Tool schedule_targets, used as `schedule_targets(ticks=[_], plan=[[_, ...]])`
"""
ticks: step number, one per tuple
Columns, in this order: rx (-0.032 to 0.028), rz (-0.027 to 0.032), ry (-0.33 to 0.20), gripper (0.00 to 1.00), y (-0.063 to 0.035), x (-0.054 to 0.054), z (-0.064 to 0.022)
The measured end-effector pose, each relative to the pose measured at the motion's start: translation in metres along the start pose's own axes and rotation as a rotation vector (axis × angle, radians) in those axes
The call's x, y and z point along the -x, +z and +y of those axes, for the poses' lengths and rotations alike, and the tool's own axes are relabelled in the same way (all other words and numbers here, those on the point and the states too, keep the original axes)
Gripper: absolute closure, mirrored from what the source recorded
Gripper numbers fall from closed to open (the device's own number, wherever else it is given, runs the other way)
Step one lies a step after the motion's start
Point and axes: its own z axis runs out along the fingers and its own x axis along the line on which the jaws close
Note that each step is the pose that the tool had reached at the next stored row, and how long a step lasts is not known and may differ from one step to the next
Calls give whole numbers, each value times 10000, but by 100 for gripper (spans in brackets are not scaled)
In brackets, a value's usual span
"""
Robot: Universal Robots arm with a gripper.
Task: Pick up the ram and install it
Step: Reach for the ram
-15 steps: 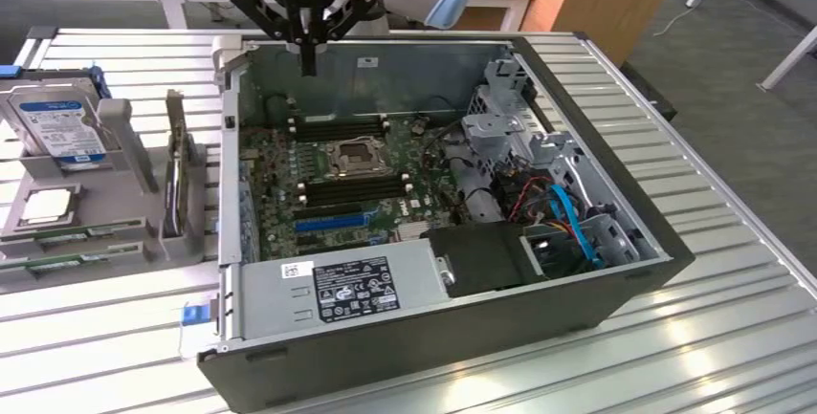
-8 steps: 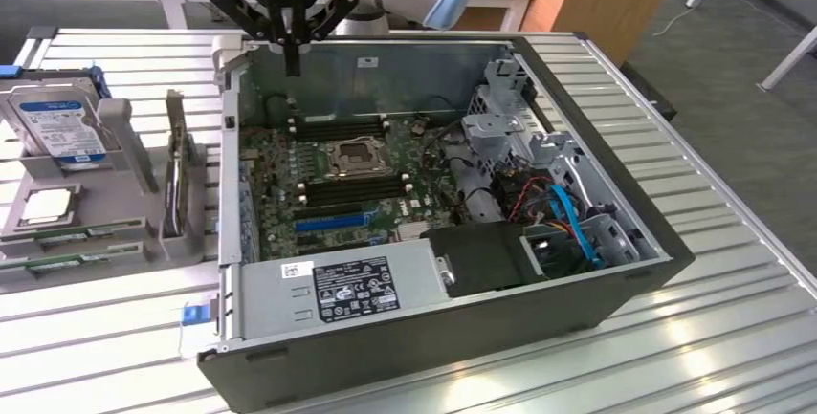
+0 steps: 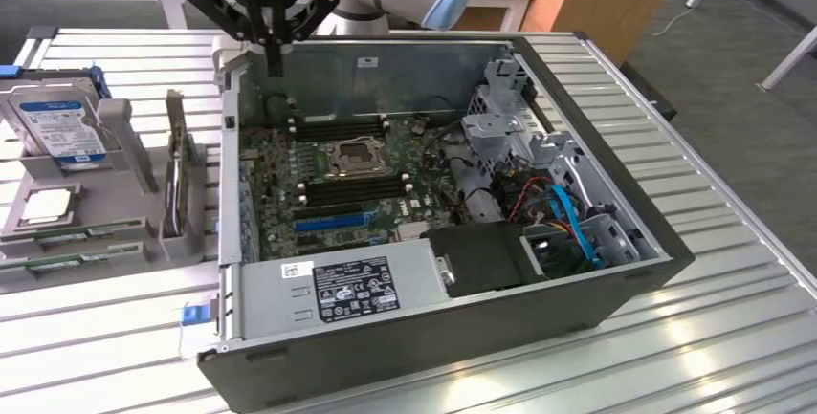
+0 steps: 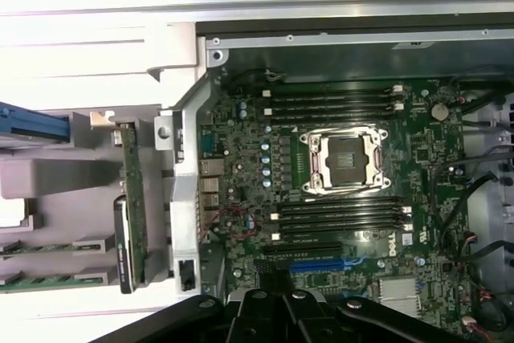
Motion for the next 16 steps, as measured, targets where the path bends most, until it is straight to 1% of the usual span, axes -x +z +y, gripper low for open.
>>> schedule_targets(ticks=[8,16], plan=[[0,0,1,90,-3,-134,-10],[0,0,0,90,-4,-243,-18]])
